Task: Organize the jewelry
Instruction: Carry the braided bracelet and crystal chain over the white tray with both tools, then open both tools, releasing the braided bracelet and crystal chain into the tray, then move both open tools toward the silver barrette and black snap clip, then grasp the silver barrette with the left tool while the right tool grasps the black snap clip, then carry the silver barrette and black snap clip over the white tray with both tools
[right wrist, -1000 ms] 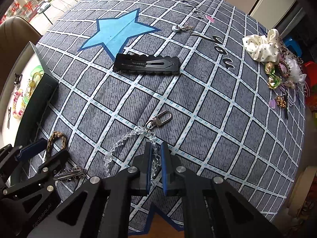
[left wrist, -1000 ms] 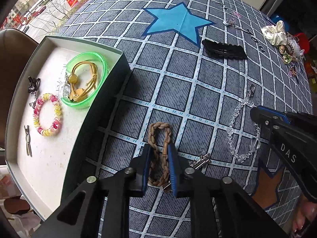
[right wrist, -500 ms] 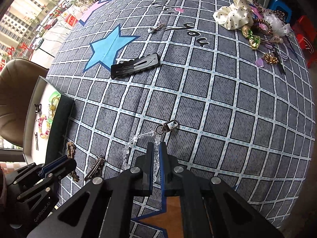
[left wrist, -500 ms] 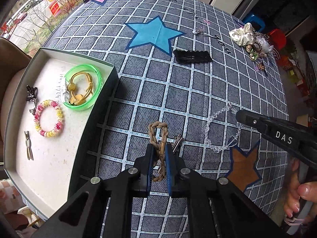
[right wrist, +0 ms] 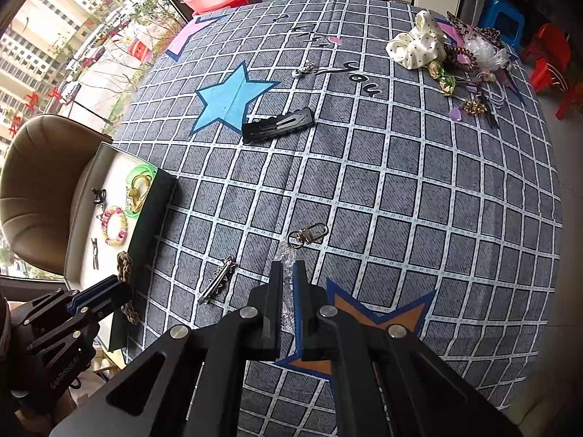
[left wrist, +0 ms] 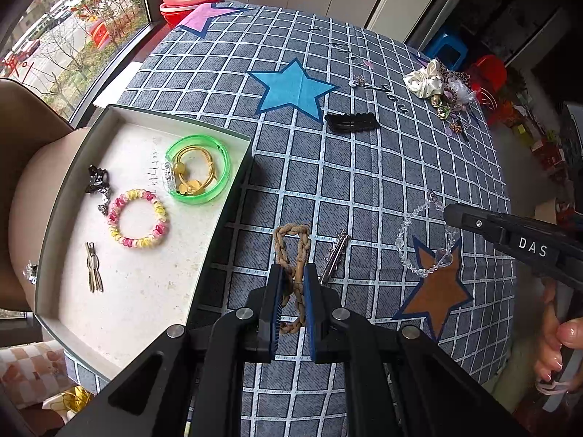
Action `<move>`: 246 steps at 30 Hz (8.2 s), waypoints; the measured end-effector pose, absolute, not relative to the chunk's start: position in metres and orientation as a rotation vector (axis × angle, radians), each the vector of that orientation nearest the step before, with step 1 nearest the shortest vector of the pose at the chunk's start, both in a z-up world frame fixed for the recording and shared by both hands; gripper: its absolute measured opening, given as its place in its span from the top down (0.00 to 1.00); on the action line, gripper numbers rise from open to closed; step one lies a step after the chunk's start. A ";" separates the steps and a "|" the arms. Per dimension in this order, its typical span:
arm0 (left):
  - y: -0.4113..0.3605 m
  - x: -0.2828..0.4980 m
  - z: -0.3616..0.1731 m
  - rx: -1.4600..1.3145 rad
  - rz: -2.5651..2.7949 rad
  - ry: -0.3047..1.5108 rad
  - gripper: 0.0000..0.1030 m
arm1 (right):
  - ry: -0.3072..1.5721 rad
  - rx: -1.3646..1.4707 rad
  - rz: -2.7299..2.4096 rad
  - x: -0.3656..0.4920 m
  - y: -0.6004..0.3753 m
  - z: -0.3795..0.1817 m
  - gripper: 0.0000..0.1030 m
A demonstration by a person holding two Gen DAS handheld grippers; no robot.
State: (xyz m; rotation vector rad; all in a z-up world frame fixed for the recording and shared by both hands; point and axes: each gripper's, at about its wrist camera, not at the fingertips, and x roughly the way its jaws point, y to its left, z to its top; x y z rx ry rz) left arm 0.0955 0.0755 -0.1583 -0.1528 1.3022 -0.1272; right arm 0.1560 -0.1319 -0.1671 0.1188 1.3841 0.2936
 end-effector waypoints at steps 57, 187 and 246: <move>0.274 0.076 -0.246 -0.278 0.146 1.402 0.82 | 1.549 -0.121 0.587 0.139 0.146 -0.243 0.95; 0.075 0.081 -0.168 -0.133 -0.169 1.361 0.78 | 1.492 -0.022 0.544 0.166 -0.087 -0.195 0.58; 0.262 0.062 -0.235 -0.128 0.191 1.421 0.77 | 1.545 -0.269 0.608 0.138 0.162 -0.249 0.43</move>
